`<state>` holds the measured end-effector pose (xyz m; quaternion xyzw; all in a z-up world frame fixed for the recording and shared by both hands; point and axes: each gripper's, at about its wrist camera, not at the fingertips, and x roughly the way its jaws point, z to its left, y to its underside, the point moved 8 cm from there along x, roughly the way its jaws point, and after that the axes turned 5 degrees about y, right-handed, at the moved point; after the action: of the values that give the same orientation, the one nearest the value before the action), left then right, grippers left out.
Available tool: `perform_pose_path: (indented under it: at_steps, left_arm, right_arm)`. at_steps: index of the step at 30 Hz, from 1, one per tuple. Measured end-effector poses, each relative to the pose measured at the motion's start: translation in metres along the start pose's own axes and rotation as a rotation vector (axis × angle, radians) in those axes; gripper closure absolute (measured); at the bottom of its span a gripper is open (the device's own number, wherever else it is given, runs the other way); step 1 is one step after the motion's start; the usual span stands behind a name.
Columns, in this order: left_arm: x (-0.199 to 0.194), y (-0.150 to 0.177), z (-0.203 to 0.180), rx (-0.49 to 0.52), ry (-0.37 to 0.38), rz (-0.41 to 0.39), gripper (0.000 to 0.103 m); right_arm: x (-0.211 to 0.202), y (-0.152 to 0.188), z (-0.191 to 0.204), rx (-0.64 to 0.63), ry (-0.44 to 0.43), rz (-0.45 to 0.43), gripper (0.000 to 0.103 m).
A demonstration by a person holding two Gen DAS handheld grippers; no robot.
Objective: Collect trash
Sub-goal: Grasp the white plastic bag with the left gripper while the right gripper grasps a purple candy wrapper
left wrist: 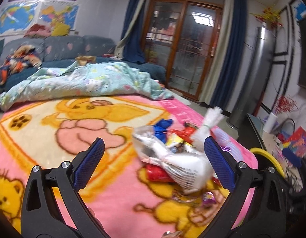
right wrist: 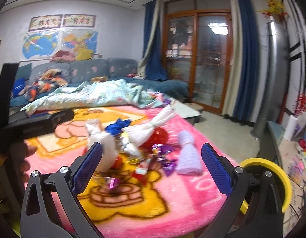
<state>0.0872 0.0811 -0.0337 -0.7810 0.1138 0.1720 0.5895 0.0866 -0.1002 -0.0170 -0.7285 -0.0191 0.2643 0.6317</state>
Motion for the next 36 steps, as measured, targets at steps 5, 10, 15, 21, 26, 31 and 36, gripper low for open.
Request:
perform_pose_path:
  at_steps: [5,10,15,21,26,31,36]
  left_arm:
    - [0.012,-0.009,0.029,-0.06,-0.004,0.024,0.011]
    - [0.04,-0.007,0.04,-0.137,0.057,0.122,0.011]
    - [0.068,0.003,0.043,-0.196,0.115,0.198,0.011]
    - [0.098,0.019,0.044,-0.271,0.164,0.29,0.011]
    - [0.113,0.033,0.042,-0.364,0.224,0.357,0.025]
    - [0.116,0.04,0.04,-0.411,0.261,0.396,0.048]
    - [0.108,0.033,0.036,-0.38,0.258,0.376,0.06]
  right_arm:
    - [0.014,0.007,0.023,-0.032,-0.094,0.067,0.006]
    - [0.033,0.024,0.045,-0.06,-0.191,0.187,0.027]
    - [0.049,0.045,0.065,-0.087,-0.273,0.315,0.036]
    - [0.07,0.068,0.074,-0.077,-0.328,0.461,0.048]
    - [0.069,0.076,0.079,-0.078,-0.371,0.485,0.077]
    - [0.057,0.073,0.081,-0.074,-0.4,0.469,0.083]
    - [0.047,0.063,0.075,-0.072,-0.416,0.442,0.083]
